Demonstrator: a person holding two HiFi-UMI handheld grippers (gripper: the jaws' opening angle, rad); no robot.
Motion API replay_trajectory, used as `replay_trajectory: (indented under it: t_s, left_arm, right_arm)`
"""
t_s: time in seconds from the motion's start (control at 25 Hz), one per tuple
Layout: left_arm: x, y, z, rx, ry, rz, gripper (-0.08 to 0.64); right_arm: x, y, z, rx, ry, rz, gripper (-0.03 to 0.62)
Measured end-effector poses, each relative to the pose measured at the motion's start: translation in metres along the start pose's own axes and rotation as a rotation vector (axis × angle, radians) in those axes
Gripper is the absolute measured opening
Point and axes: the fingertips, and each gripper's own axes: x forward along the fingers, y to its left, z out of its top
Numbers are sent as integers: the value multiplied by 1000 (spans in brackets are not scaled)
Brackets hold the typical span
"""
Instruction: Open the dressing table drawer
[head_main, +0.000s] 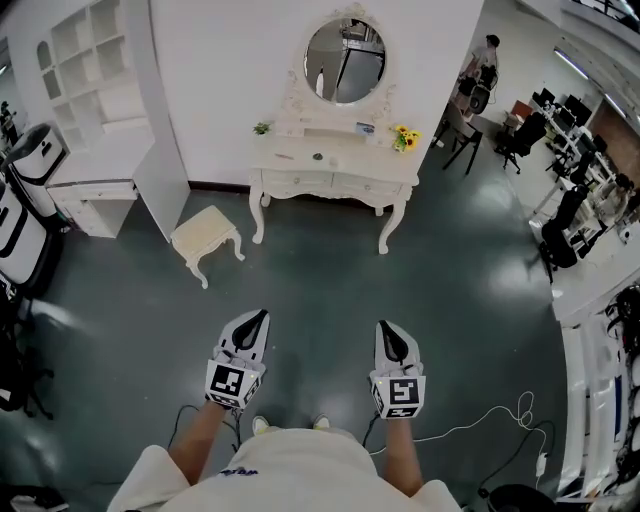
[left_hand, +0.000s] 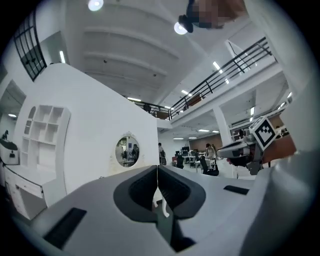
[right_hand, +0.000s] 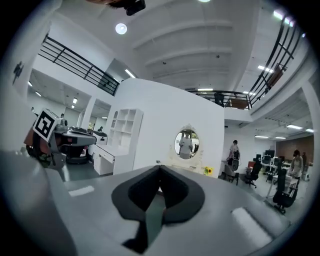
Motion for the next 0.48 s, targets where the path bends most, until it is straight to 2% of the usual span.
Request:
replay_trajectory:
  t_s: [0.2, 0.48]
  left_arm:
    - [13, -12, 6, 9, -12, -42, 9]
    - [12, -6, 9, 3, -7, -37, 12]
  right_arm:
    - [7, -2, 15, -17, -24, 17, 9]
    - [16, 0, 34, 0, -56, 30, 11]
